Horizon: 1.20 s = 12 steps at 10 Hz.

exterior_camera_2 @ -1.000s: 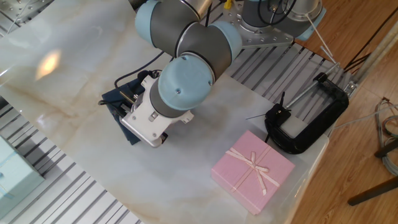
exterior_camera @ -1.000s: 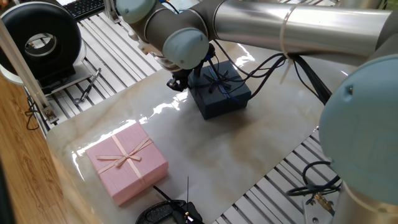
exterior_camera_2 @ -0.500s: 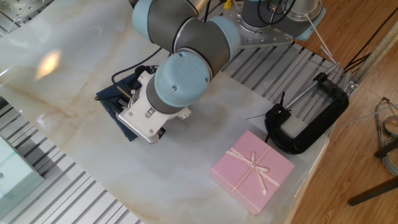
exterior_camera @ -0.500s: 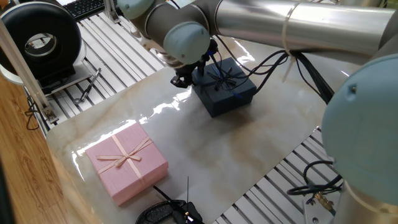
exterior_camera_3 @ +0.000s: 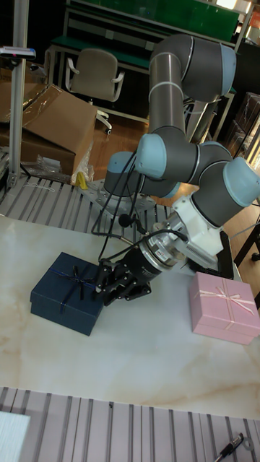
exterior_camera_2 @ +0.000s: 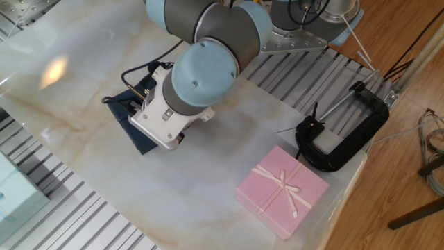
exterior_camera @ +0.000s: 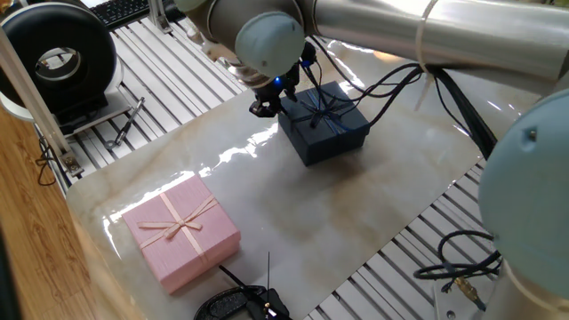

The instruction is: Open a box

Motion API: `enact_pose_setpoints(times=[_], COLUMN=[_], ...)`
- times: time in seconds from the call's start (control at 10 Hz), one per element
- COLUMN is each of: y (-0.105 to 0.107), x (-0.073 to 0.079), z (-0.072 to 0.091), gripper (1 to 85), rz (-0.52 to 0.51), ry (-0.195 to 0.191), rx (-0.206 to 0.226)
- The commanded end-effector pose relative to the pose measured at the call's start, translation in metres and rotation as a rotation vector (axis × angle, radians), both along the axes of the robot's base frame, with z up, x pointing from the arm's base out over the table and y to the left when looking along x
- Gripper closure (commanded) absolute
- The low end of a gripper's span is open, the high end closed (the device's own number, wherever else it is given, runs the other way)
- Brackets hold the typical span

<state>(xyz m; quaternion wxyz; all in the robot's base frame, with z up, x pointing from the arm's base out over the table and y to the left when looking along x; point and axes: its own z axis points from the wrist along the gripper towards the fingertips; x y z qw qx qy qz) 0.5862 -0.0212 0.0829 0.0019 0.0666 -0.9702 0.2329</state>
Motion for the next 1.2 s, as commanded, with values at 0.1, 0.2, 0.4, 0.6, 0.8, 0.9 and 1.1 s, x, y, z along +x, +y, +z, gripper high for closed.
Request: enact_pose_setpoints(times=[0.1, 0.2, 0.4, 0.6, 0.8, 0.9, 1.1], y=[0.039, 0.049, 0.073, 0.091, 0.081, 0.081, 0.079], x=[-0.008, -0.015, -0.017, -0.017, -0.042, -0.060, -0.077], z=[0.015, 0.022, 0.022, 0.023, 0.040, 0.042, 0.044], gripper=[60.0, 66.0, 84.3, 84.3, 84.3, 84.3, 84.3], rz=[0.068, 0.068, 0.039, 0.019, -0.037, -0.107, -0.178], ry=[0.014, 0.018, 0.006, -0.002, 0.039, 0.083, 0.137], rx=[0.226, 0.284, 0.382, 0.454, 0.421, 0.420, 0.404])
